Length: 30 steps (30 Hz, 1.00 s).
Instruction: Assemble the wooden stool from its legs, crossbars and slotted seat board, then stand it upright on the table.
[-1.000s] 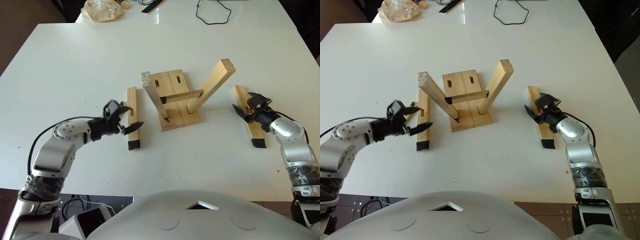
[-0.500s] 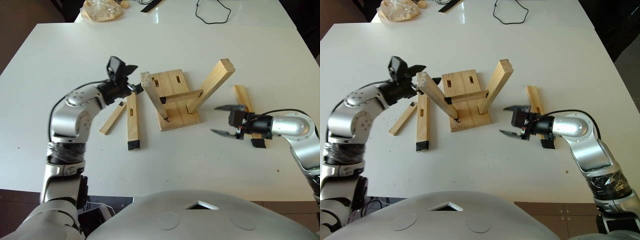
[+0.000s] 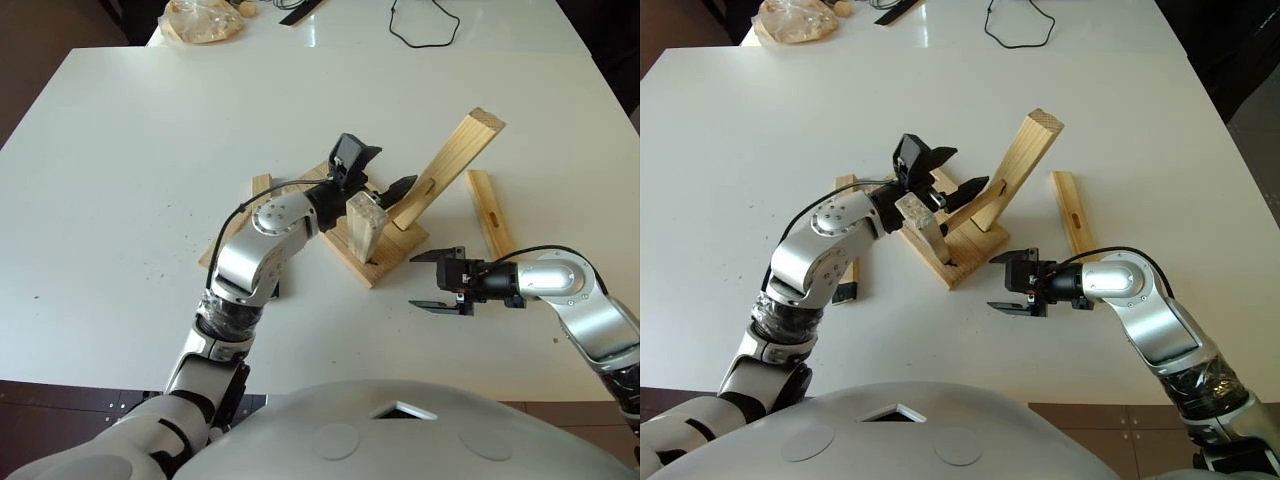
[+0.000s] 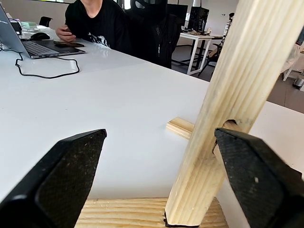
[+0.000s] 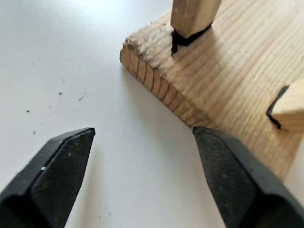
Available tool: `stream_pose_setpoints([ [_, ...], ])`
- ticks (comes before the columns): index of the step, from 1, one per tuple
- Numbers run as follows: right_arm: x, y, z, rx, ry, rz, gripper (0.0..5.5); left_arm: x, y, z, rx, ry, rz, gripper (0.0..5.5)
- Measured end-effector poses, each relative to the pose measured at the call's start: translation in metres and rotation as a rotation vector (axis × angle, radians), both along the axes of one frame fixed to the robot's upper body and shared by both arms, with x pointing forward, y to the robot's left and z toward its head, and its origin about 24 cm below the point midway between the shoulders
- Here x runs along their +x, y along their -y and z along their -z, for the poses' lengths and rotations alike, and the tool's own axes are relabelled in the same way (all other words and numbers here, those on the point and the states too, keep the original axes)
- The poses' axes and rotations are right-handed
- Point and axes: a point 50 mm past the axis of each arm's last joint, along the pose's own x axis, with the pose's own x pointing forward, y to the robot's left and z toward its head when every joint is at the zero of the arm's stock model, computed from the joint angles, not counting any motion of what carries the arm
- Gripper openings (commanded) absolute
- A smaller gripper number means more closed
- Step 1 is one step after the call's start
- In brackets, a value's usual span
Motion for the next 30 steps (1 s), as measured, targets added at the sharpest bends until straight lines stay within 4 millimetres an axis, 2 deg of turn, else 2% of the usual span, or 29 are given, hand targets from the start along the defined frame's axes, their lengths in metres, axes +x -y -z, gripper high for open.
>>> stream_pose_setpoints([
  [4, -0.008, -0.006, -0.012, 0.098, -0.054, -0.044, 3.81, 0.003, -0.019, 0.003, 0.058, 0.047, -0.006, 4.23],
  [9, -0.017, -0.021, -0.031, 0.264, -0.104, -0.072, 3.81, 0.02, -0.078, 0.005, 0.254, 0.171, -0.083, 4.23],
  [11, -0.017, -0.022, -0.036, 0.289, -0.107, -0.071, 3.81, 0.022, -0.088, 0.008, 0.338, 0.225, -0.09, 4.23],
  [15, -0.014, -0.03, -0.035, 0.302, -0.093, -0.056, 3.81, 0.003, -0.068, 0.026, 0.297, 0.212, -0.013, 4.23],
  [20, -0.011, -0.032, -0.022, 0.253, -0.09, -0.017, 3.81, -0.015, -0.05, 0.03, 0.258, 0.216, 0.061, 4.23],
  [24, -0.011, -0.035, -0.019, 0.236, -0.089, -0.027, 3.81, -0.02, -0.044, 0.033, 0.269, 0.206, 0.083, 4.23],
  [30, -0.006, -0.03, -0.011, 0.198, -0.085, 0.021, 3.81, -0.023, -0.018, 0.042, 0.222, 0.154, 0.105, 4.23],
])
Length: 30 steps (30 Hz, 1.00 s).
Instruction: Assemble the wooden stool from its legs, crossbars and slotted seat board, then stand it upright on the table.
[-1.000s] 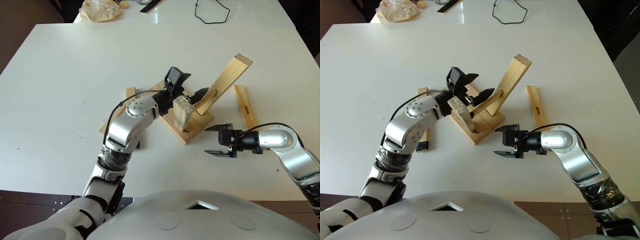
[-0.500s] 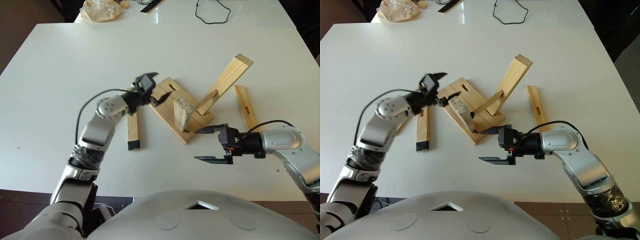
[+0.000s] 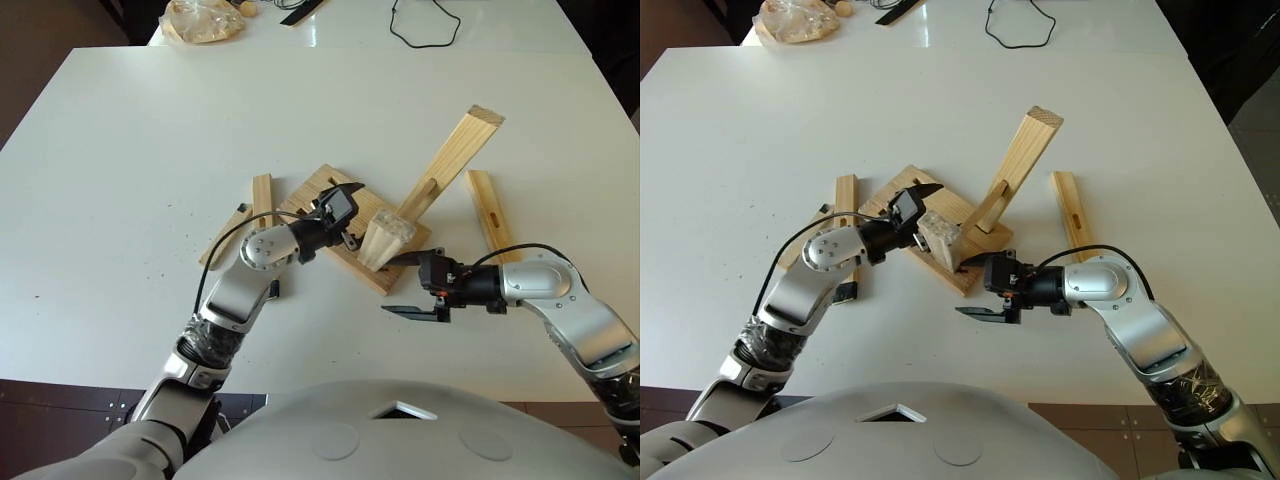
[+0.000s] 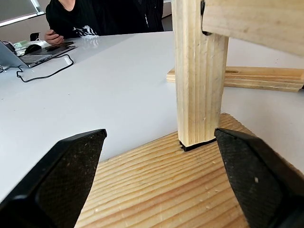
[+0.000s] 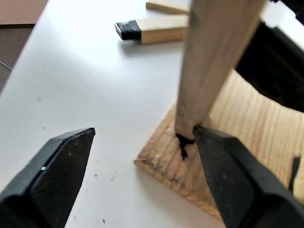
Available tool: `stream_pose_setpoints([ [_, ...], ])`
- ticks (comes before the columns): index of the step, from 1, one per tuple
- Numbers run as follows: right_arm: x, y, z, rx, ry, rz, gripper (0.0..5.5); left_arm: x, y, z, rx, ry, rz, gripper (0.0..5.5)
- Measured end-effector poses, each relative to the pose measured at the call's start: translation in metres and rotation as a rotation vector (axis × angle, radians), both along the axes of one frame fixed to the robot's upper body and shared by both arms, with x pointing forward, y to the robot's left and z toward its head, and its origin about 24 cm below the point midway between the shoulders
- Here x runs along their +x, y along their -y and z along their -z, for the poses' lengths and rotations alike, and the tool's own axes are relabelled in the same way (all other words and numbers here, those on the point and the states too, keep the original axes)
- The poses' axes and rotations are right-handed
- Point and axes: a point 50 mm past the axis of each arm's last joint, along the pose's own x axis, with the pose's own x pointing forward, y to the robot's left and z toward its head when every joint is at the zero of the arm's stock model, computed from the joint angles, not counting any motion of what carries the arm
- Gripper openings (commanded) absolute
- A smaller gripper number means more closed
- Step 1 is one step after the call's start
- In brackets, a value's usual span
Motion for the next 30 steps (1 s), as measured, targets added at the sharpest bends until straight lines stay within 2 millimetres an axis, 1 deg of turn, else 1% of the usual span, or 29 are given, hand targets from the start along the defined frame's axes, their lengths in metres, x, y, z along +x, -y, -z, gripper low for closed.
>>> stream_pose_setpoints([
  [2, 0.004, 0.008, -0.002, -0.014, 0.014, 0.027, 3.81, -0.002, 0.004, -0.004, -0.021, -0.016, 0.013, 4.23],
  [5, 0.012, 0.027, -0.006, -0.062, 0.042, 0.073, 3.81, -0.007, -0.001, -0.024, -0.094, -0.011, 0.047, 4.23],
  [6, 0.015, 0.035, -0.007, -0.078, 0.05, 0.094, 3.81, -0.009, -0.012, -0.033, -0.105, -0.013, 0.064, 4.23],
  [8, 0.018, 0.044, -0.007, -0.1, 0.057, 0.113, 3.81, -0.008, -0.032, -0.042, -0.068, -0.002, 0.059, 4.23],
  [11, 0.023, 0.052, -0.006, -0.121, 0.065, 0.138, 3.81, -0.004, -0.065, -0.043, 0.033, -0.013, 0.028, 4.23],
  [13, 0.024, 0.052, -0.006, -0.126, 0.076, 0.138, 3.81, 0.002, -0.077, -0.042, 0.057, -0.02, 0.004, 4.23],
  [16, 0.025, 0.052, -0.007, -0.125, 0.086, 0.131, 3.81, 0.02, -0.094, -0.051, 0.079, 0.03, -0.052, 4.23],
  [18, 0.024, 0.05, -0.008, -0.123, 0.095, 0.122, 3.81, 0.037, -0.109, -0.057, 0.139, 0.112, -0.103, 4.23],
  [19, 0.023, 0.048, -0.009, -0.12, 0.102, 0.113, 3.81, 0.045, -0.119, -0.055, 0.19, 0.144, -0.133, 4.23],
  [21, 0.019, 0.047, -0.008, -0.117, 0.096, 0.107, 3.81, 0.052, -0.131, -0.048, 0.245, 0.17, -0.164, 4.23],
  [22, 0.018, 0.046, -0.008, -0.117, 0.093, 0.105, 3.81, 0.054, -0.134, -0.045, 0.259, 0.177, -0.17, 4.23],
  [23, 0.015, 0.046, -0.006, -0.117, 0.081, 0.098, 3.81, 0.056, -0.142, -0.035, 0.299, 0.183, -0.187, 4.23],
  [26, 0.013, 0.046, -0.006, -0.122, 0.069, 0.078, 3.81, 0.057, -0.148, -0.019, 0.356, 0.194, -0.184, 4.23],
  [27, 0.012, 0.046, -0.006, -0.127, 0.063, 0.068, 3.81, 0.057, -0.148, -0.011, 0.375, 0.192, -0.176, 4.23],
  [30, 0.01, 0.049, -0.006, -0.146, 0.053, 0.042, 3.81, 0.058, -0.145, 0.0, 0.41, 0.208, -0.14, 4.23],
])
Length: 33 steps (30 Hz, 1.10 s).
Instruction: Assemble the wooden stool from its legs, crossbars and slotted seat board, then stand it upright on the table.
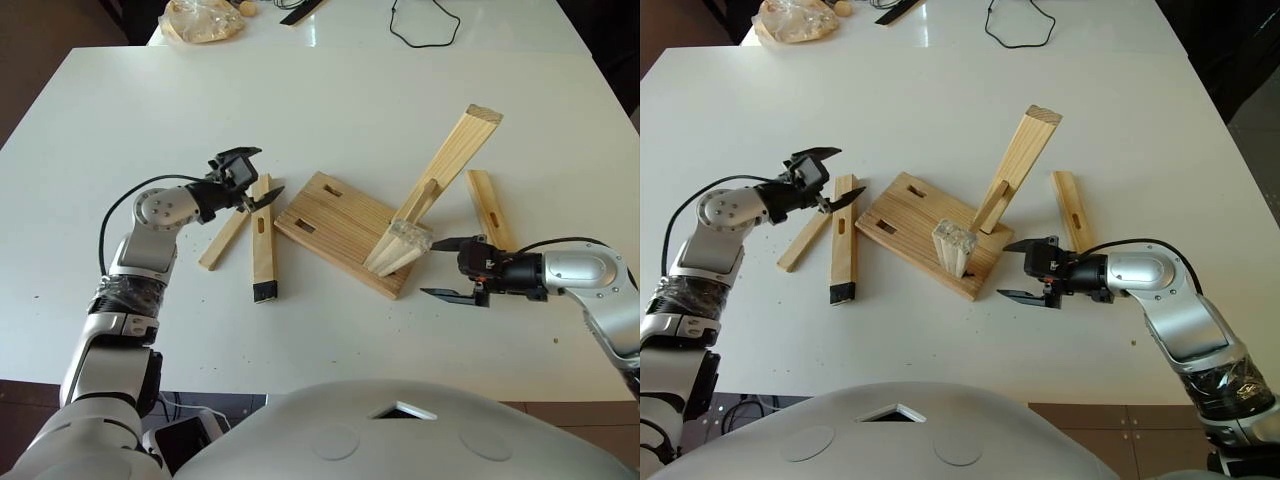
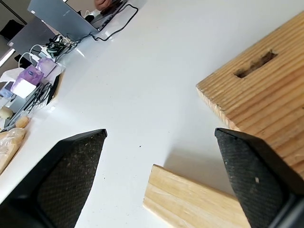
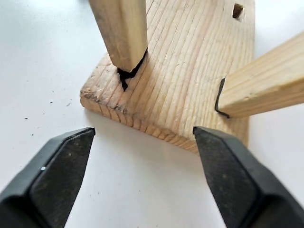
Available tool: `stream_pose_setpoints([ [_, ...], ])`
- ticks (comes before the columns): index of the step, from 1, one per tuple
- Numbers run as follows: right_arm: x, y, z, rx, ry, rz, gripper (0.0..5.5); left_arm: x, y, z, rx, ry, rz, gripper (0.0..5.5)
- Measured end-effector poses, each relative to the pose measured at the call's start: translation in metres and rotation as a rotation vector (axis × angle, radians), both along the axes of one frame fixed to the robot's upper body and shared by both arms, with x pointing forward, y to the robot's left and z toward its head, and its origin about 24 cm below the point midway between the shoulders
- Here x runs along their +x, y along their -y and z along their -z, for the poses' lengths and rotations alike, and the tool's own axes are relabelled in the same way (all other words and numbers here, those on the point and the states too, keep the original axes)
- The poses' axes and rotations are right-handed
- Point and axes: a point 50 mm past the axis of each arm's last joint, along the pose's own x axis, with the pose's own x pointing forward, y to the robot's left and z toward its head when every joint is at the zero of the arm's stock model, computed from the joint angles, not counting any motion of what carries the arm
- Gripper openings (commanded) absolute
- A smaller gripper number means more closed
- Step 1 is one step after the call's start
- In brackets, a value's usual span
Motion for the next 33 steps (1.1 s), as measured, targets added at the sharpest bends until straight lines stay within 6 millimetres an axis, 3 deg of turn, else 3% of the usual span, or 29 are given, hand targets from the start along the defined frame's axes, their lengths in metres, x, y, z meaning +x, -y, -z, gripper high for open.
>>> stream_pose_setpoints([
  [4, -0.002, 0.001, 0.0, -0.016, -0.003, -0.022, 3.81, 0.0, 0.004, 0.016, 0.052, -0.014, 0.047, 4.23],
  [12, 0.009, -0.002, 0.006, -0.03, 0.045, 0.034, 3.81, -0.009, 0.013, 0.015, 0.104, -0.008, 0.172, 4.23],
  [21, 0.036, 0.013, 0.004, -0.077, 0.13, 0.147, 3.81, -0.027, 0.013, -0.005, 0.194, -0.024, 0.25, 4.23],
  [25, 0.051, 0.018, 0.002, -0.077, 0.19, 0.204, 3.81, -0.032, 0.025, -0.016, 0.19, -0.006, 0.3, 4.23],
  [29, 0.064, 0.013, 0.002, -0.026, 0.22, 0.213, 3.81, -0.042, 0.05, -0.026, 0.107, 0.01, 0.406, 4.23],
  [33, 0.076, 0.014, 0.0, -0.013, 0.246, 0.23, 3.81, -0.051, 0.052, -0.03, 0.119, -0.02, 0.454, 4.23],
])
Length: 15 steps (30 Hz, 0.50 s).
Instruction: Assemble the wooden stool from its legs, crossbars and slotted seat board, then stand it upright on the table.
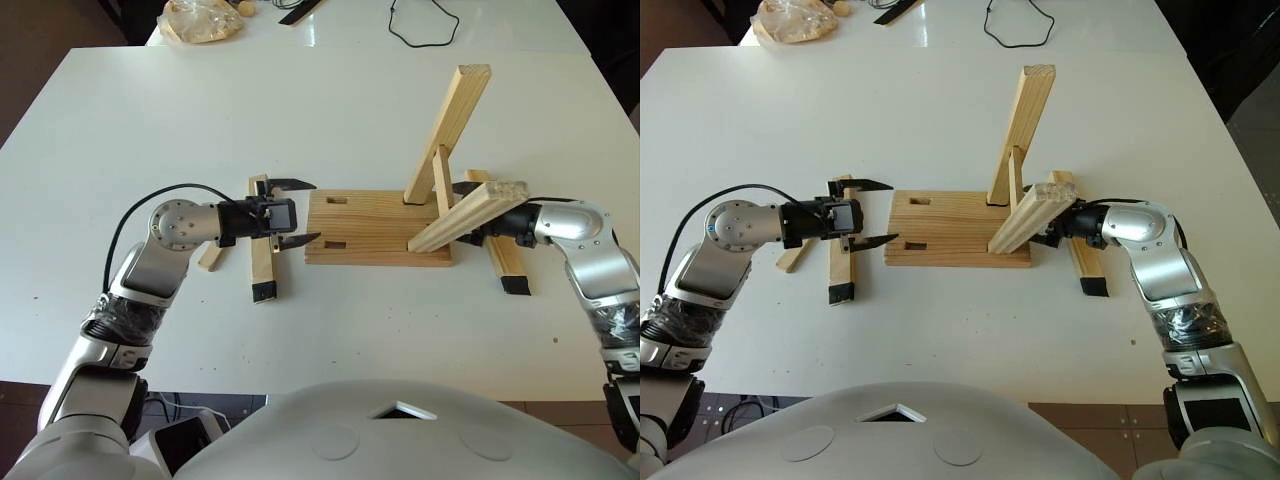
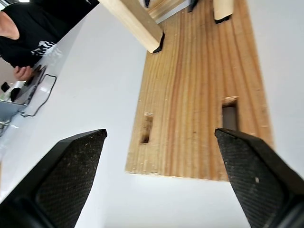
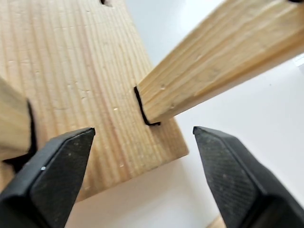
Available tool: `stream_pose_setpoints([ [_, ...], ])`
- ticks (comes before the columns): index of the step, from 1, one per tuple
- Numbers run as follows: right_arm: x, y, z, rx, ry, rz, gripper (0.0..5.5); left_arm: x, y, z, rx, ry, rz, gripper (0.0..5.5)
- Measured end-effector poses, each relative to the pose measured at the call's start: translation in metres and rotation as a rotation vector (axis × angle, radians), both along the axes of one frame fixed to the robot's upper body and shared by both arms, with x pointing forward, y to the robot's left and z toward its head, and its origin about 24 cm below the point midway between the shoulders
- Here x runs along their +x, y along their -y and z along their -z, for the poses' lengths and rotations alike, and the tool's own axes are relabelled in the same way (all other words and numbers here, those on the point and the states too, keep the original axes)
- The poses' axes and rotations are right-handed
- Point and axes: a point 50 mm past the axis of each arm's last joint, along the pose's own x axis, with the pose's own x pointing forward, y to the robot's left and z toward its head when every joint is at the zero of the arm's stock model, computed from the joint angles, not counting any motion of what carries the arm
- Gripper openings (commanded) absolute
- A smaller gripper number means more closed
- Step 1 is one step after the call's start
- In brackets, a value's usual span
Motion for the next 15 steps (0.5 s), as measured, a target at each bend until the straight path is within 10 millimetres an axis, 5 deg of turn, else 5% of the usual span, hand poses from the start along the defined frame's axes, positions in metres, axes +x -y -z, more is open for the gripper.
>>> stream_pose_setpoints([
  [9, 0.01, -0.001, 0.002, 0.005, 0.019, 0.002, 3.81, -0.005, 0.005, -0.008, -0.022, -0.044, 0.036, 4.23],
  [15, -0.006, 0.017, -0.009, -0.028, -0.012, -0.033, 3.81, 0.034, 0.005, -0.038, -0.192, 0.047, -0.104, 4.23],
])
